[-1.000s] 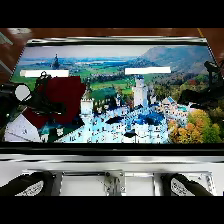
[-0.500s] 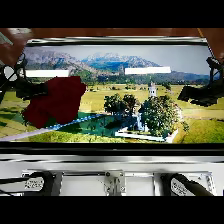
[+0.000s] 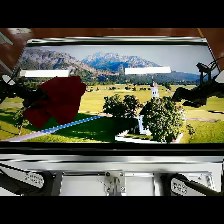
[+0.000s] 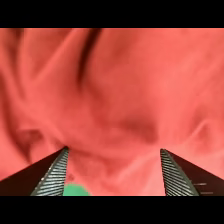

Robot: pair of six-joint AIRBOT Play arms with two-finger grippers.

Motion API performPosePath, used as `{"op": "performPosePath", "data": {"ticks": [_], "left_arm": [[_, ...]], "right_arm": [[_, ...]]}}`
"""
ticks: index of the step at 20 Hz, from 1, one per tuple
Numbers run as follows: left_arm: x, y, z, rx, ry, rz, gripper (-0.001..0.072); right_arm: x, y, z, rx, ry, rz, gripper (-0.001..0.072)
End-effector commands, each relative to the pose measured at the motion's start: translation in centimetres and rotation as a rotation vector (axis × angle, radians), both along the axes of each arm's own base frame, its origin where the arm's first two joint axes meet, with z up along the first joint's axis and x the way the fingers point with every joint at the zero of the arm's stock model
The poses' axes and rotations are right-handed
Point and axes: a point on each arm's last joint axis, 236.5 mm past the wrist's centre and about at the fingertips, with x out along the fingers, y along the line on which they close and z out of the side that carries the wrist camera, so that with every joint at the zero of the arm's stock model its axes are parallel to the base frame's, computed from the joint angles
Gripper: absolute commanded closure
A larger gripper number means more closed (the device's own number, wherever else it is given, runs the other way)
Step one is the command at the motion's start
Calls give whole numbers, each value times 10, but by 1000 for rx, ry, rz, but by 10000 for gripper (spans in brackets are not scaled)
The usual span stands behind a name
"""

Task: Fold the shirts.

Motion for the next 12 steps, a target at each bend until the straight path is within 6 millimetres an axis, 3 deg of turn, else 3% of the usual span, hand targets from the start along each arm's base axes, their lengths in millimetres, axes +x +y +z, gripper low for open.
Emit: {"op": "performPosePath", "data": {"ticks": [1,3,4,5,6,7,10,12], "left_arm": [[6,-9,-23,-29,14,4,-9],[9,-16,-28,-30,16,-6,0],[9,-21,-31,-41,21,-10,119],[10,-27,-33,-57,22,-13,407],[13,-36,-31,-82,8,-35,593],[18,-48,-25,-114,-26,-72,667],[36,-81,13,-174,-150,-177,668],[42,-104,57,-144,-257,-279,667]], "right_arm": [[2,5,-10,26,26,4,32],[2,5,-10,25,25,4,32],[2,5,-10,26,24,4,32],[2,5,-10,26,26,4,32],[1,5,-10,26,27,5,32],[0,5,-10,27,32,6,32],[-1,5,-11,25,34,20,32],[-5,6,-11,23,47,52,32]]}}
